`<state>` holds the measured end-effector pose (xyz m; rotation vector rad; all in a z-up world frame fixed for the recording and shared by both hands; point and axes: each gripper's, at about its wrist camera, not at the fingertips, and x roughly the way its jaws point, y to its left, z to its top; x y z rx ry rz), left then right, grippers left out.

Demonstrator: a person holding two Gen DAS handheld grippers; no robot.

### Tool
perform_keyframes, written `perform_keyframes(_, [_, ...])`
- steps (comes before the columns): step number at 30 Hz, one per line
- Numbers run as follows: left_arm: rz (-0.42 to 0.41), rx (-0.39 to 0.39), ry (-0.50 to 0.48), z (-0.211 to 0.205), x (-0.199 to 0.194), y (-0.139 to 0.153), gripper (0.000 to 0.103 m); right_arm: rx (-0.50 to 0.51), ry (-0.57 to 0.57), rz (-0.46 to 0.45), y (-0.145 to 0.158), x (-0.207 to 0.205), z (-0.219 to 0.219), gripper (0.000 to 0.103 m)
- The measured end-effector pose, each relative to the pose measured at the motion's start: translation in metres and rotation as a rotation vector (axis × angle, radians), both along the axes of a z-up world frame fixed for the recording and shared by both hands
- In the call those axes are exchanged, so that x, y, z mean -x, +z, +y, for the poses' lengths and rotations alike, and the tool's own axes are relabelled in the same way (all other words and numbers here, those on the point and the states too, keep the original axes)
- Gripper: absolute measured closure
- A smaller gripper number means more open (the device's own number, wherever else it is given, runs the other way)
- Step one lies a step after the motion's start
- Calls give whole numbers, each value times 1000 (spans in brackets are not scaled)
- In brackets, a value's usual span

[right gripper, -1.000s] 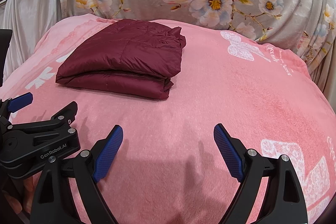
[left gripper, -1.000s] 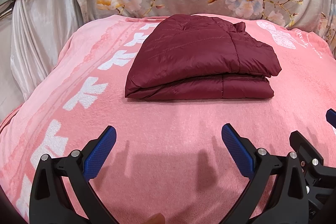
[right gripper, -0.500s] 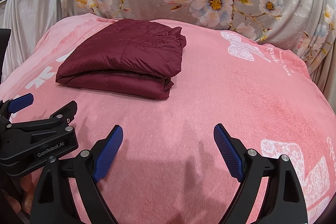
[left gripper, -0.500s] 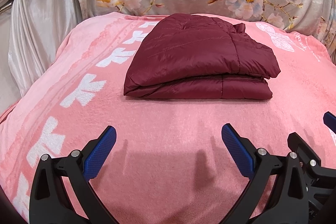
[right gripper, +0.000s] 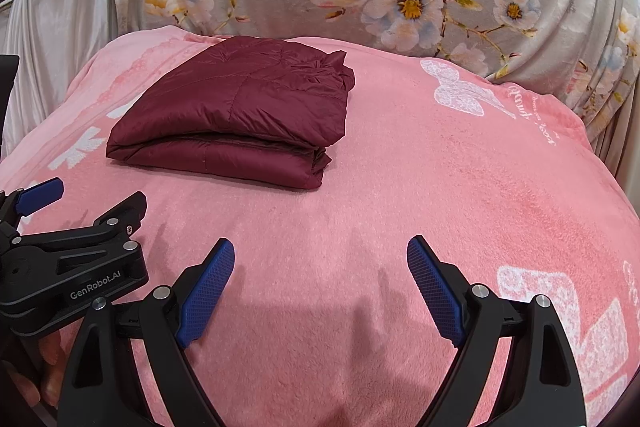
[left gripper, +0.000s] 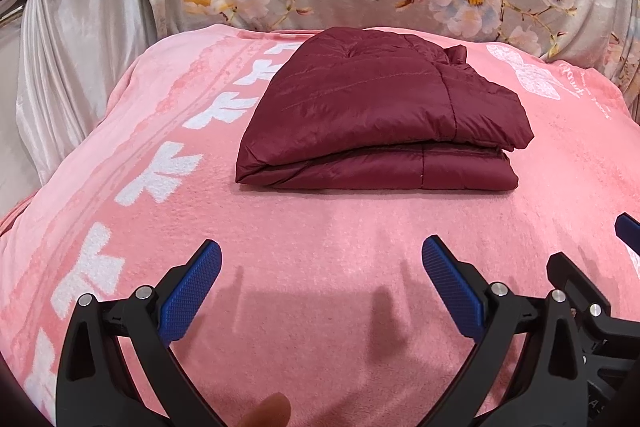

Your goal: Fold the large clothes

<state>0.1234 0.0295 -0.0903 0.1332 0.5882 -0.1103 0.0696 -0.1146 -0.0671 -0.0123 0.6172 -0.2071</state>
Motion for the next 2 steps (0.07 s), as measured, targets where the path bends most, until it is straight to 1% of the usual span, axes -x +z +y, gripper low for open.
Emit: perform_keyframes(2, [1, 0, 2, 0, 1, 0, 5, 0, 0, 1, 0, -1, 0, 17])
